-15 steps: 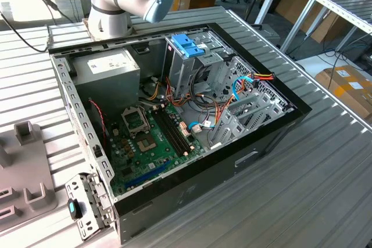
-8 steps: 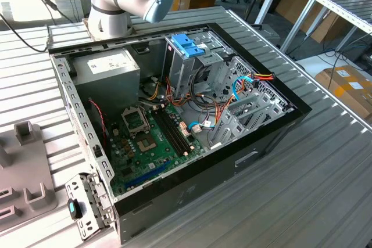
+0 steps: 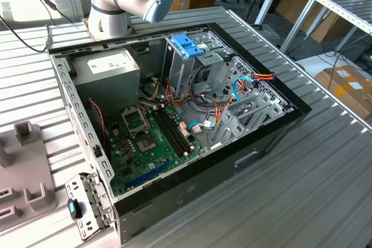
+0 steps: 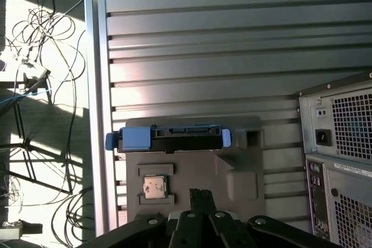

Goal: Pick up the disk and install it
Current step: 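Reach for the disk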

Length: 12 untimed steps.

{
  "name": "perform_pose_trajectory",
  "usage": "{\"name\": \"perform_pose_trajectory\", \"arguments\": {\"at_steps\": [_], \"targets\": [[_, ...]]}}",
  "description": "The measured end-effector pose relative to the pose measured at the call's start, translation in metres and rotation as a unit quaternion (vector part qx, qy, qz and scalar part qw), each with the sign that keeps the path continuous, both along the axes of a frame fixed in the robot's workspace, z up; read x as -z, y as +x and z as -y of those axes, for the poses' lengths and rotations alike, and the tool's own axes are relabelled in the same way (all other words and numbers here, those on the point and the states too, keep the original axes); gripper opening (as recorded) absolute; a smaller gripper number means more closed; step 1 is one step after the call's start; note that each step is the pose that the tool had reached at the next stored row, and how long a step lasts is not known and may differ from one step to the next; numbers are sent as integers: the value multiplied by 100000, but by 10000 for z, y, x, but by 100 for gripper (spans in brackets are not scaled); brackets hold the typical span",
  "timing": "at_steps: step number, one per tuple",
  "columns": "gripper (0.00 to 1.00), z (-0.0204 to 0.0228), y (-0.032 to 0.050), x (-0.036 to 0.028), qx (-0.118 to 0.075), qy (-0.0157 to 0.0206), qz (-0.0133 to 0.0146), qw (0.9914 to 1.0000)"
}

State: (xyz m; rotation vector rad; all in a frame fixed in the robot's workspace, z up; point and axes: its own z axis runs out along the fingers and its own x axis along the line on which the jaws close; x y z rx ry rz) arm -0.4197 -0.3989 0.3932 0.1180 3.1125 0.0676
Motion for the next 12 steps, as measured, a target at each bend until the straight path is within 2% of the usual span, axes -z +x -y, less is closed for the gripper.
{"name": "perform_pose_trajectory", "arguments": {"at_steps": [12], "targets": [[11,0,-60,0,-3,-1,1,100000]]}}
